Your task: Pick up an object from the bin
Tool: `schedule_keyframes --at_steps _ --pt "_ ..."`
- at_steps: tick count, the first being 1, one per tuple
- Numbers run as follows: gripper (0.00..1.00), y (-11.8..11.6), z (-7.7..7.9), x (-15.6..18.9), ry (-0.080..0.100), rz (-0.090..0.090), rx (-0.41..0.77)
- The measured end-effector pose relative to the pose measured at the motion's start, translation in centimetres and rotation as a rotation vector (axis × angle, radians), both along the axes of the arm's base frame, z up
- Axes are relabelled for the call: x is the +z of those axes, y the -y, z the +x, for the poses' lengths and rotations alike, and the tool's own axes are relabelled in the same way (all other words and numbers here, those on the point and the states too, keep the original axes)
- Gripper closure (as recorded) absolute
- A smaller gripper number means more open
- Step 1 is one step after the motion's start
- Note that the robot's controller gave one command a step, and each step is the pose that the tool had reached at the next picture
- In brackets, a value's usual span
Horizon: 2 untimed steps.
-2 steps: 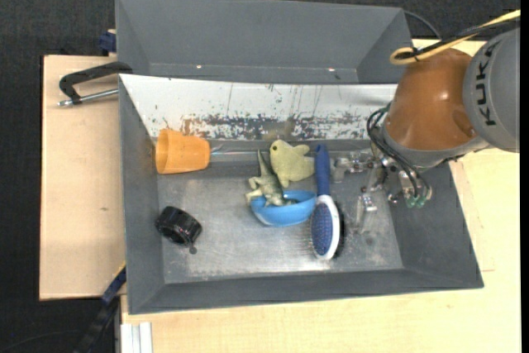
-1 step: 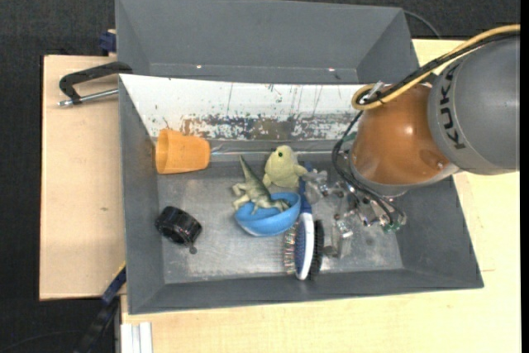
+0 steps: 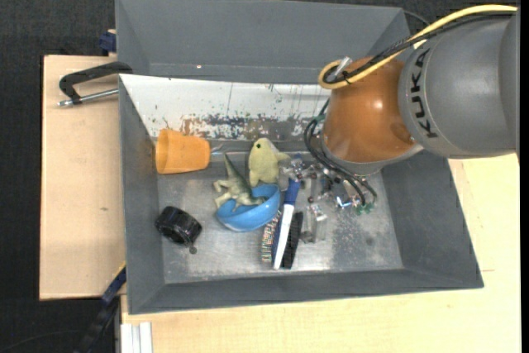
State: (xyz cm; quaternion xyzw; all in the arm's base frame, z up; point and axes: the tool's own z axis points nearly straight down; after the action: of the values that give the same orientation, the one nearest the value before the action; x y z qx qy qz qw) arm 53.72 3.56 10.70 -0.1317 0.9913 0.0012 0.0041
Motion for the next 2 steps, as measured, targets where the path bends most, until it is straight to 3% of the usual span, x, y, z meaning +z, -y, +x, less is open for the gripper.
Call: schedule_keyframes --at_steps 1,2 --pt "0.0 -0.16 0.93 -3.68 -0.006 -0.003 0.236" --pt "0.0 -0.44 0.93 -3.57 -0.002 -0.004 0.315"
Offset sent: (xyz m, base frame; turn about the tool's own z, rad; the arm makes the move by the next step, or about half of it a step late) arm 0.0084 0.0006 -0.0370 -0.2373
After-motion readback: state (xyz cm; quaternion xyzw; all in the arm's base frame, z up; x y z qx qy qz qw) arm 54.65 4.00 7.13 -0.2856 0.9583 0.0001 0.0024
